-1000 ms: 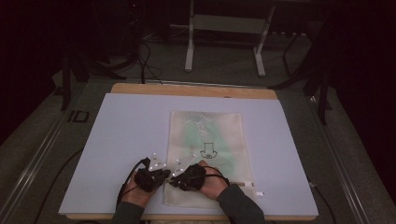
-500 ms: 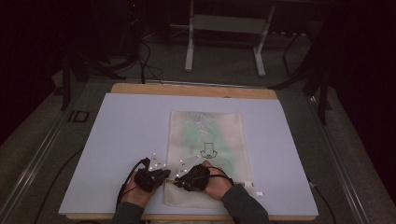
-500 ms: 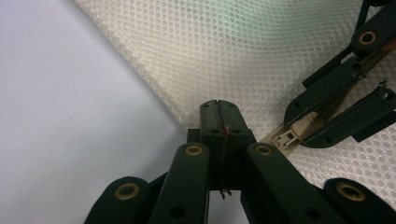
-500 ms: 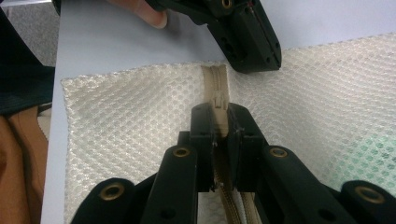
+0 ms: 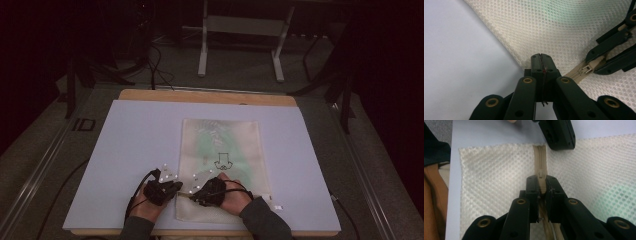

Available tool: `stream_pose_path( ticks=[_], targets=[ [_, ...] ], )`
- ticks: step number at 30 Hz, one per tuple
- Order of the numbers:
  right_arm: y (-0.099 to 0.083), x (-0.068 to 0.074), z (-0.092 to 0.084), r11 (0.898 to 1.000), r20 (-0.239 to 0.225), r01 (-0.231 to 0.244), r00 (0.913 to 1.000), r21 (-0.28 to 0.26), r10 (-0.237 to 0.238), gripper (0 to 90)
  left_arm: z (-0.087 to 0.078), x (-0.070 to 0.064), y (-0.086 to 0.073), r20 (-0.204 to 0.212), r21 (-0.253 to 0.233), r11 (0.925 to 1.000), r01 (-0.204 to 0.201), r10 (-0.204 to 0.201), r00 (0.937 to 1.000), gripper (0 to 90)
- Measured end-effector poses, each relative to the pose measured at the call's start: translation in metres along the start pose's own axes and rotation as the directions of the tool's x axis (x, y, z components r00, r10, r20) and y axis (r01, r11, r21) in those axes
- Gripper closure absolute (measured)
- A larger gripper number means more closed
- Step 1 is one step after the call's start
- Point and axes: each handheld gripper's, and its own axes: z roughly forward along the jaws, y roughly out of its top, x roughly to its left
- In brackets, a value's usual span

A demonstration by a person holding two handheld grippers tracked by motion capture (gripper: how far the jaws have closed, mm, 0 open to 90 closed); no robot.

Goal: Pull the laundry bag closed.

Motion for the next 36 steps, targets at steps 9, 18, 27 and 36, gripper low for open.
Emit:
stream_pose_path(
  ticks=[9, 18, 27, 36],
  targets=[
    [-0.006, 0.001, -0.011, 0.998, 0.017, 0.037, 0.9991, 0.059, -0.038, 82.4, 0.0, 0.0, 0.0, -0.001, 0.0, 1.0, -0.002, 0.002, 1.0, 89.5],
    [-0.017, 0.002, -0.019, 0.997, 0.021, 0.037, 0.999, 0.073, -0.038, 82.4, 0.0, 0.0, 0.0, -0.001, -0.002, 1.0, 0.001, -0.001, 1.0, 89.6],
    [-0.022, 0.002, -0.02, 0.997, 0.025, 0.028, 0.9992, 0.073, -0.03, 82.4, -0.003, -0.005, 0.001, -0.018, -0.004, 0.9999, -0.009, 0.009, 0.9998, 88.3],
    [-0.022, 0.002, -0.02, 0.997, 0.028, 0.024, 0.9993, 0.07, -0.026, 82.3, -0.004, -0.02, 0.001, 0.09, -0.009, 0.9999, -0.013, 0.013, 0.9958, 86.7]
  ],
)
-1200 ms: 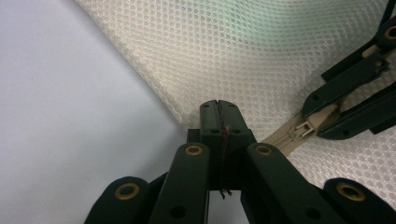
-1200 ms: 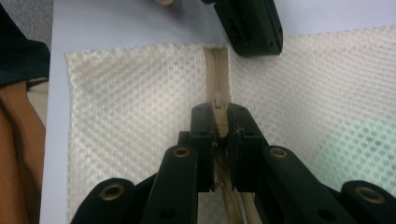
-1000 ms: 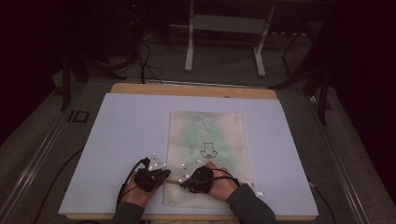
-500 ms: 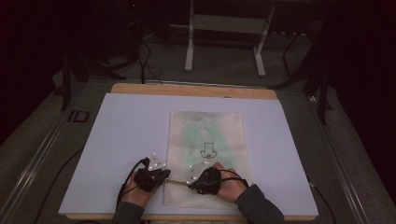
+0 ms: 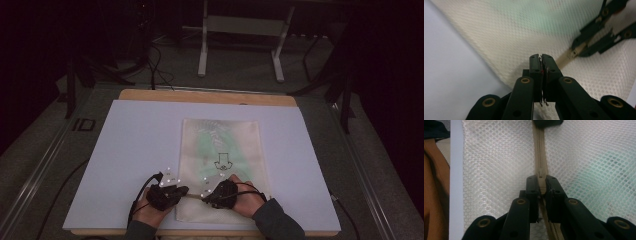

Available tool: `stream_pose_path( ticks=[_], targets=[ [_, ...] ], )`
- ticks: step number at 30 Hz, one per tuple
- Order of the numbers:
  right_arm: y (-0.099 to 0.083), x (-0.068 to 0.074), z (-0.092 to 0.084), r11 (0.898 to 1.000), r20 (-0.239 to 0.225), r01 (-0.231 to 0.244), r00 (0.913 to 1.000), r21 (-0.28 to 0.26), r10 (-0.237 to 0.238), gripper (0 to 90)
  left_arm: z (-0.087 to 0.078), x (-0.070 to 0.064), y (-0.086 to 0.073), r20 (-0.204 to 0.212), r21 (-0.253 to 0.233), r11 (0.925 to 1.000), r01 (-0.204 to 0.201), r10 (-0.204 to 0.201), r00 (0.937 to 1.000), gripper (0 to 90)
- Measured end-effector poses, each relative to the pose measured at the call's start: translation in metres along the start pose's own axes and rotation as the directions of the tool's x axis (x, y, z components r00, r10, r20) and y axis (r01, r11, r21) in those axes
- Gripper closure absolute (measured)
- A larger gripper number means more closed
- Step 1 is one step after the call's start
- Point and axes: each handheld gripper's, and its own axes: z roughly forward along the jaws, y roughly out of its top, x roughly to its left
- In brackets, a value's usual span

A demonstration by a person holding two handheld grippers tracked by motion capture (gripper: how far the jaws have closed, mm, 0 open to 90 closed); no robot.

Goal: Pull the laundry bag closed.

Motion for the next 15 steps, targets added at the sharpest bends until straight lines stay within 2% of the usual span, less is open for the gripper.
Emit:
stream_pose_path(
  ticks=[6, 15],
  targets=[
    [0.001, 0.0006, 0.0002, 1.0, 0.005, 0.008, 1.0, 0.004, -0.008, 82.2, 0.0032, 0.0024, -0.0014, 0.012, 0.02, 0.9996, 0.022, -0.022, 0.9997, 88.3],
    [0.0022, 0.0013, -0.0014, 1.0, 0.006, 0.02, 0.9998, 0.011, -0.02, 82.3, 0.0041, -0.0001, -0.0006, -0.005, 0.027, 0.9996, -0.004, 0.005, 1.0, 89.3]
  ],
)
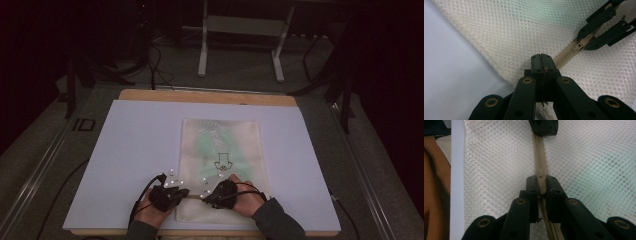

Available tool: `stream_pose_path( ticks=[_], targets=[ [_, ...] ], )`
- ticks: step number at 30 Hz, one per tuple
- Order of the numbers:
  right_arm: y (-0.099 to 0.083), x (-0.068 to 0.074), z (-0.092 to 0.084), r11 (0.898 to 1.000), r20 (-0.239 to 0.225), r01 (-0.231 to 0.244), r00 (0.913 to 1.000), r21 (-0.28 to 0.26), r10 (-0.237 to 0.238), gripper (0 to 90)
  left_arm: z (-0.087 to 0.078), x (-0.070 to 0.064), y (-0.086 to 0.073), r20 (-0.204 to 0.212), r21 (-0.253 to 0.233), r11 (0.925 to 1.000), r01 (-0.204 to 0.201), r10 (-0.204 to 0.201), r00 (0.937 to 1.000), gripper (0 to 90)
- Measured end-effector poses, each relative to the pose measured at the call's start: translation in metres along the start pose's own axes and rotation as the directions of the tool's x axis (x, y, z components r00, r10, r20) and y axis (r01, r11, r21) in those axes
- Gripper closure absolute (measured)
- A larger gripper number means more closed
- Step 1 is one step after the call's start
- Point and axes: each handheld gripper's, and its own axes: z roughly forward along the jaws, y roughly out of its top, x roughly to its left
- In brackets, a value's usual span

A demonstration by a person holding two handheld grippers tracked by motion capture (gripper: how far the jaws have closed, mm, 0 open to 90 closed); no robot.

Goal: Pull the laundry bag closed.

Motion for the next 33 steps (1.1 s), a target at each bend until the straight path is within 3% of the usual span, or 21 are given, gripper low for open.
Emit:
stream_pose_path(
  ticks=[33],
  targets=[
    [-0.013, 0.0, -0.013, 1.0, 0.008, 0.004, 1.0, 0.026, -0.004, 82.3, 0.0, -0.001, 0.0, -0.01, 0.0, 1.0, -0.003, 0.003, 0.9999, 89.3]
  ],
)
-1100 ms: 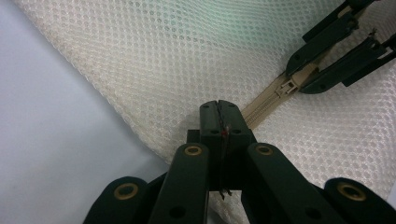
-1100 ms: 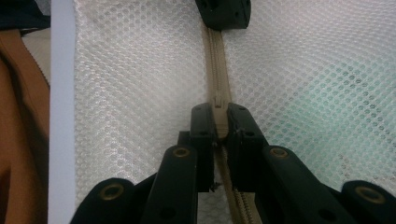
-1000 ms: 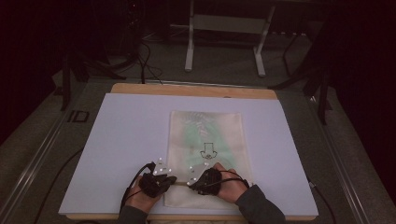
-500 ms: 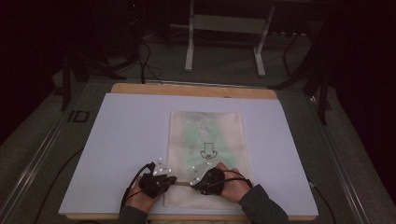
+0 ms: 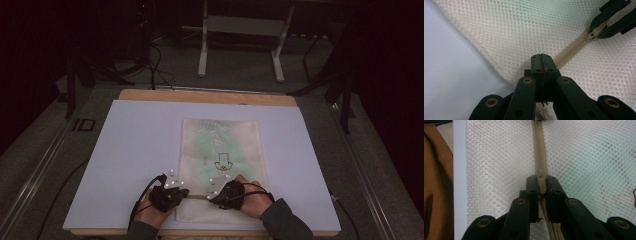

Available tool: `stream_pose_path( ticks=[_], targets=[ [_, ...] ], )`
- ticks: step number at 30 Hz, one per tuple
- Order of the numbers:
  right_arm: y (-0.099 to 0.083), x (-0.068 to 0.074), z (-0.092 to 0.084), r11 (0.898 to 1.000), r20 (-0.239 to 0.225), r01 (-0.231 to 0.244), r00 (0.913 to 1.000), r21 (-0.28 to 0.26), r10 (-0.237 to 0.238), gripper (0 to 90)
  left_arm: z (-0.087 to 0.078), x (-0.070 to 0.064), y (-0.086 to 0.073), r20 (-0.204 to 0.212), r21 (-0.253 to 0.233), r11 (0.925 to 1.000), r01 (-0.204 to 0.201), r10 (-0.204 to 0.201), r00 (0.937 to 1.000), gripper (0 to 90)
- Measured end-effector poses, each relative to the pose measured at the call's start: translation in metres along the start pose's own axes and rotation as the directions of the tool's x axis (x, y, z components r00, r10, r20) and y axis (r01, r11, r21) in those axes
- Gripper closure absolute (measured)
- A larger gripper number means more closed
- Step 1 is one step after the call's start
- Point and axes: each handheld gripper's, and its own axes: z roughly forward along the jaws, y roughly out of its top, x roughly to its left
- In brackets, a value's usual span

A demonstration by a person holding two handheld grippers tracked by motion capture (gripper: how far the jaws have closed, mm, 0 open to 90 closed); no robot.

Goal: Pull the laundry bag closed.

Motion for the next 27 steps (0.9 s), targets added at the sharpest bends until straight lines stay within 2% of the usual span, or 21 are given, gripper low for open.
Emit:
stream_pose_path(
  ticks=[8, 27],
  targets=[
    [-0.003, 0.001, -0.002, 1.0, -0.001, 0.004, 1.0, 0.016, -0.004, 82.4, 0.0, 0.0, 0.0, 0.0, 0.001, 1.0, 0.001, -0.001, 1.0, 89.3],
    [-0.017, 0.0, -0.013, 1.0, 0.01, -0.013, 0.9999, 0.011, 0.013, 82.3, 0.0, 0.0, 0.0, -0.003, 0.004, 1.0, 0.001, -0.001, 1.0, 89.3]
  ],
)
